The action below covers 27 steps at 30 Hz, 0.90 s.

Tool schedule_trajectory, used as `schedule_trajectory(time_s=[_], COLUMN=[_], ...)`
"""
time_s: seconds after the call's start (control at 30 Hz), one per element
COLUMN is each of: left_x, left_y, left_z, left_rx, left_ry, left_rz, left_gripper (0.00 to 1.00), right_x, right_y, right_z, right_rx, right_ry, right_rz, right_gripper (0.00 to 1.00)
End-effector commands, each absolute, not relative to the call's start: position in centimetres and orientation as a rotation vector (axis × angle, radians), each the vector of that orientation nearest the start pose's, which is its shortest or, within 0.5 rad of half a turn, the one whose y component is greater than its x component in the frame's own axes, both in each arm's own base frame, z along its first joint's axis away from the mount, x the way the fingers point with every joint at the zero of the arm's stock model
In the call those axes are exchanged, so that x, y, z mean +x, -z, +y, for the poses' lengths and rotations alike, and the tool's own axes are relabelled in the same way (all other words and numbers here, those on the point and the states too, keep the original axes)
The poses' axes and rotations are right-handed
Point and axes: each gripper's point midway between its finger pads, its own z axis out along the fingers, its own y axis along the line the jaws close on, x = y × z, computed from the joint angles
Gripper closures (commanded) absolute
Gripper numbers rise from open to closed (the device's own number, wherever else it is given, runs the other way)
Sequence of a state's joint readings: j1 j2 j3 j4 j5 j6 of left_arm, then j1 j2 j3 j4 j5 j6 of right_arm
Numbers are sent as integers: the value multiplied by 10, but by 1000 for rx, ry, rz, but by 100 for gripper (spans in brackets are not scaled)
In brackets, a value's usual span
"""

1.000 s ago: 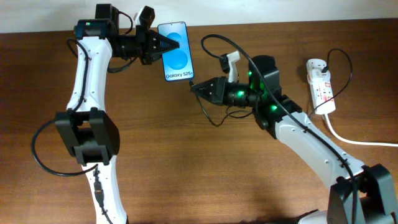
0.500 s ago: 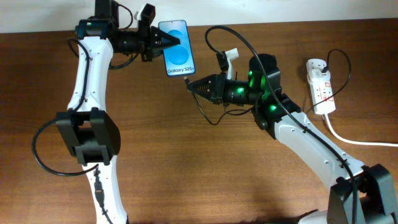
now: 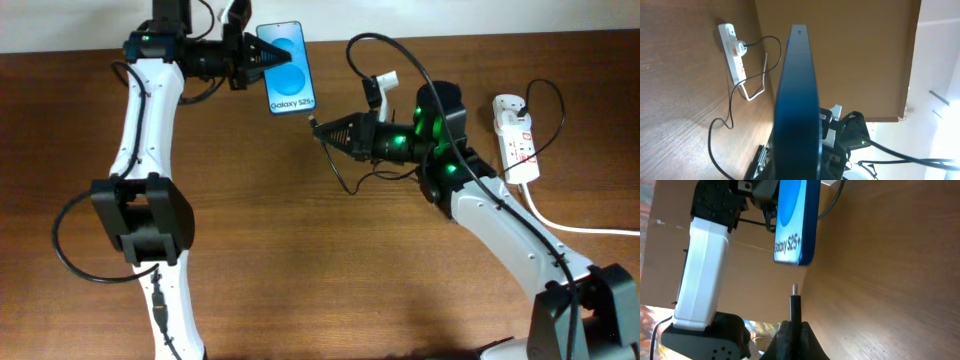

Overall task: Plug charger to phone and switch on socket
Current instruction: 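Push the plug up into the phone's port with the right gripper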

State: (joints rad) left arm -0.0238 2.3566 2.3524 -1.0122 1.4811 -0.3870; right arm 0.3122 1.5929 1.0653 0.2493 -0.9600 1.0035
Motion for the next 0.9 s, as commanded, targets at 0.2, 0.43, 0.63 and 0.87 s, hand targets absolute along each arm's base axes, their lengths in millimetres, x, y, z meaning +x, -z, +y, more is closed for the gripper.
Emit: schedule_trajectory(time_s=[0.2,0.43,0.63,0.87], left_x=[492,488,478,476], left_y=[-294,-294,-294,-292], left_z=[-180,-191,-214,-222], left_rx=[186,211,286,326], left_ry=[2085,2097,2107,2088], left_rz=[2166,2174,2181,2178], left_gripper=[100,100,100,100], right_x=[339,353,362,362], right_y=[-257,-258,-248,-255], right_z=[230,251,264,264], right_rx=[-29,193,220,197], right_ry=[-1529,-1631,-1687,-1694], right_rz=[1980,1923,1910,1877], right_gripper=[96,96,96,96])
